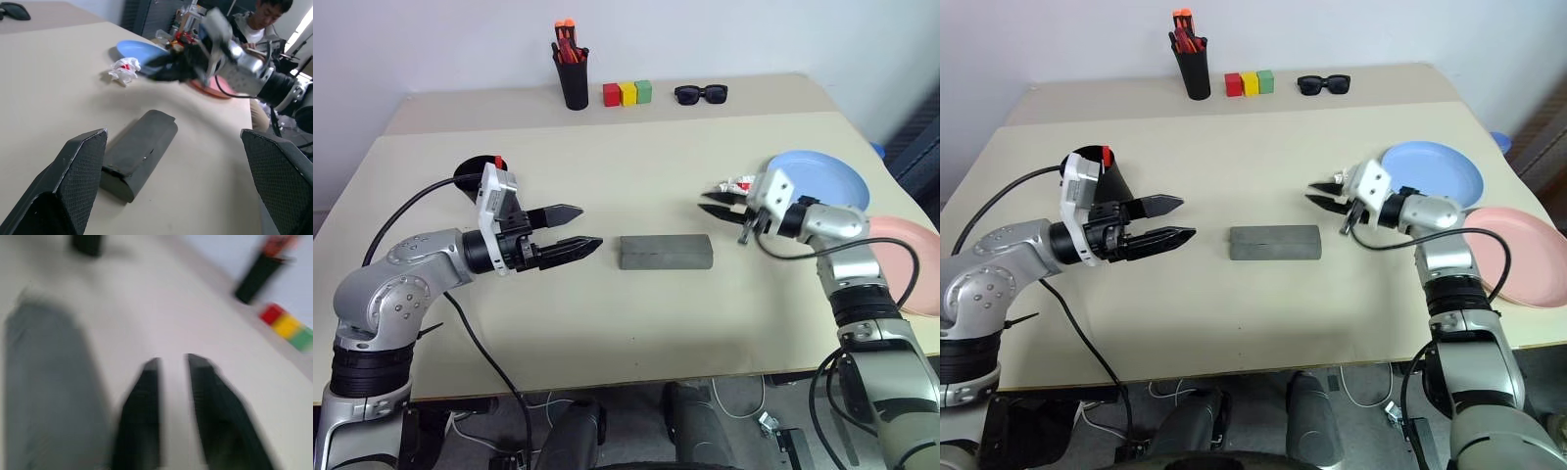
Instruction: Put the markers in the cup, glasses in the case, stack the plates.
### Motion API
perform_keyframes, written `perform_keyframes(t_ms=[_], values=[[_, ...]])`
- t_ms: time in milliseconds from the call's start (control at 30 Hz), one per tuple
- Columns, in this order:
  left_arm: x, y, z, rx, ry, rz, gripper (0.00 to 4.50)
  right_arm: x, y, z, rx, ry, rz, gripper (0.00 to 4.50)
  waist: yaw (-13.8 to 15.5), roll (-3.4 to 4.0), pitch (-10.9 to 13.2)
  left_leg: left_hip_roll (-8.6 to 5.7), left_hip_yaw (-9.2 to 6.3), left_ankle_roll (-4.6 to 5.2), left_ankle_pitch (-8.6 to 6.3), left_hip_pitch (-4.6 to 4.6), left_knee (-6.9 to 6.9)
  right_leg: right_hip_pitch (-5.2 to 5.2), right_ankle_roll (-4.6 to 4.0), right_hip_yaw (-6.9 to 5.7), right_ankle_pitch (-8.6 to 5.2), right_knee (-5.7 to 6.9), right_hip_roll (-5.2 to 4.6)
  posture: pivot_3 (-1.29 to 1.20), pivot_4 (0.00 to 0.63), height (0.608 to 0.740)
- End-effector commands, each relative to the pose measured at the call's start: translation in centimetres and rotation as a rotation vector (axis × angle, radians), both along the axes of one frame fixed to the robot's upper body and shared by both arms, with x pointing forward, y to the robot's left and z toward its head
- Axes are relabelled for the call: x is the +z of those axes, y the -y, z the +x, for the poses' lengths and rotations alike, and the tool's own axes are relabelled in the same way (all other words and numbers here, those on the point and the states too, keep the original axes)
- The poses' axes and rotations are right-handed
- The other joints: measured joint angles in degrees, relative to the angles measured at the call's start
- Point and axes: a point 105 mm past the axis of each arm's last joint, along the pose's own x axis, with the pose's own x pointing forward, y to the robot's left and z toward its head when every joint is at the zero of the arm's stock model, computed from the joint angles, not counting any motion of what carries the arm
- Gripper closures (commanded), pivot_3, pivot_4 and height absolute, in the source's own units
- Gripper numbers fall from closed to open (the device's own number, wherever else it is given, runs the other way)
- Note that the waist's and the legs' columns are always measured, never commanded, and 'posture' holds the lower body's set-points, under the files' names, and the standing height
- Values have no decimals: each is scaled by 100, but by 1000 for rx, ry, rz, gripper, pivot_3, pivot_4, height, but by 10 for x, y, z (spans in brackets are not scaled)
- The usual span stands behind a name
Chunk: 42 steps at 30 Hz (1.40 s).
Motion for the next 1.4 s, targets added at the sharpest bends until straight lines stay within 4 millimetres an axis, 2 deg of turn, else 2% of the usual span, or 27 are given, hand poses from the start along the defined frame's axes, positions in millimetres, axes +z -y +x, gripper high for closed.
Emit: perform_keyframes(t_ms=[33,133,300,433,500,567,633,733,867,933,1100,1200,1300,1400], values=[[10,-1,5,10,71,-6,0,26,15,-1,-99,11,145,1570,7,0,0,0,-1,1,0,0,0,0,0,0,0,0,0,0,150,740],[9,-1,6,2,74,-16,0,27,31,5,-239,-4,169,46,6,0,0,0,1,1,0,-1,0,0,0,0,0,0,0,0,150,740],[11,0,7,-7,88,-28,0,28,53,27,-526,22,98,46,3,0,0,0,3,1,0,-1,0,-1,0,0,0,0,-1,0,150,740],[12,-2,15,37,157,-7,0,25,40,36,-533,-13,50,46,-18,0,0,0,6,1,0,-2,0,-3,0,0,0,-1,-1,0,150,740],[12,-3,17,45,158,-12,0,27,47,39,-571,-1,45,46,-6,0,0,0,6,1,0,-2,-1,-3,0,0,0,-1,-1,0,150,740],[13,-1,16,35,162,-21,0,18,57,40,-607,-17,-32,46,0,0,0,-1,7,1,0,-5,0,-2,0,0,0,-5,-3,0,150,740],[13,0,13,31,163,-24,0,14,72,33,-602,-58,-64,46,32,0,0,-1,6,3,-1,-7,0,-2,1,0,0,-8,-3,0,150,740],[10,-2,10,29,153,-21,0,13,88,6,-516,-141,-116,46,146,1,1,-3,5,10,-5,-12,0,-3,1,-1,0,-10,-5,0,150,740],[9,-1,7,8,135,-31,0,10,138,-20,-656,-227,-232,46,153,1,1,-4,13,20,-11,-16,2,-3,4,-2,-1,-18,-9,0,150,740],[9,0,7,0,133,-36,0,12,152,-31,-720,-248,-229,46,155,1,1,-3,14,20,-11,-11,5,1,3,-2,-1,-17,-8,0,150,740],[8,7,10,-33,130,-42,0,8,177,-61,-911,-286,-145,46,148,2,0,6,17,21,-11,10,6,23,4,-1,-2,-15,-4,0,150,740],[9,10,13,-57,127,-50,0,-4,181,-82,-993,-362,-80,46,167,1,-1,4,17,21,-11,8,13,25,5,-1,-3,-17,-5,0,150,740],[9,13,17,-73,132,-51,0,-20,178,-94,-1027,-432,-41,46,164,0,-1,2,15,21,-11,7,15,27,5,-2,-2,-18,-6,0,150,740],[9,16,20,-92,136,-44,0,-38,190,-103,-1111,-474,-38,46,162,0,-1,2,17,21,-11,10,16,29,6,-1,-2,-18,-6,0,150,740]])
